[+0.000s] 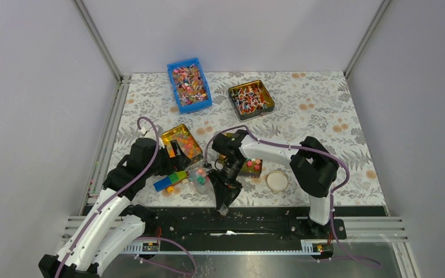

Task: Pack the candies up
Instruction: Place the fake candies in the packing bottle.

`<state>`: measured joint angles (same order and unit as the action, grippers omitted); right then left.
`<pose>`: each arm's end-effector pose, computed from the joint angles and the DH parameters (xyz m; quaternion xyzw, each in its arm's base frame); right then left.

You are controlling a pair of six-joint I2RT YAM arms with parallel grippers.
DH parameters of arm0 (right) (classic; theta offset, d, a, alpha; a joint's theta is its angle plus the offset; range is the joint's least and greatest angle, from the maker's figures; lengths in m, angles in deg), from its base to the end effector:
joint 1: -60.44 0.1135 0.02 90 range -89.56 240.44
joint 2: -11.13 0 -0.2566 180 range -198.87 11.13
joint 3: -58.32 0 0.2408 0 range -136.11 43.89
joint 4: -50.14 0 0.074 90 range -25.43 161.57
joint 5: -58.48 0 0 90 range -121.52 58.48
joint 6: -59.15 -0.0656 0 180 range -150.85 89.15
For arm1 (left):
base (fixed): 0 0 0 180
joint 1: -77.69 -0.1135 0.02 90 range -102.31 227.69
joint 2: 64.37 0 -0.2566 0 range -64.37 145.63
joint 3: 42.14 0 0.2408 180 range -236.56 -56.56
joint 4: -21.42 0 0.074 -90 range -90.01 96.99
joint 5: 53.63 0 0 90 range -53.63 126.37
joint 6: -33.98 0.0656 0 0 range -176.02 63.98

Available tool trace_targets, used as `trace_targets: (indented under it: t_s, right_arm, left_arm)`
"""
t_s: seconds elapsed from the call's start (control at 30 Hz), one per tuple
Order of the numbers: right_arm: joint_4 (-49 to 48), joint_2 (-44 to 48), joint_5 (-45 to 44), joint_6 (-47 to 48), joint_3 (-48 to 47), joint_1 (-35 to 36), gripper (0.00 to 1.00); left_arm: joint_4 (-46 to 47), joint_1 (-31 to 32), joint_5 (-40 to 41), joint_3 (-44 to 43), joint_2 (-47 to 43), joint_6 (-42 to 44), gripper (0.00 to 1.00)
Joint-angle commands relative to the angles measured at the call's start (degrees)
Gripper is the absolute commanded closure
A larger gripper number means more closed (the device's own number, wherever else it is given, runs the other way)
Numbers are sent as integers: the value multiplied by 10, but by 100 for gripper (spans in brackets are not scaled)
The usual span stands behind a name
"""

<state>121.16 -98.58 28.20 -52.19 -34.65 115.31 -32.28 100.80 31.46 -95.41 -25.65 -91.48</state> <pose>0.1501 0.3117 0.1787 0.2594 -0.8274 -0.4022 0.2938 0.1458 -0.0683 0.2465 -0.0788 0.8991 -0.2436 0.3552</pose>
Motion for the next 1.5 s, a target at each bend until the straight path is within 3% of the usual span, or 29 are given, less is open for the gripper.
trace_targets:
  t_s: [0.0,0.47,1.47]
  right_arm:
    - [-26,31,47,-47,24,-4,100]
    - [-98,75,80,-122,72,-5,100]
    - [-177,97,99,-271,64,3,100]
  left_arm:
    - [33,-4,-20,-11,3,7,10]
    - [42,-4,-30,-13,11,7,10]
    - [39,-4,-30,7,-4,-13,8]
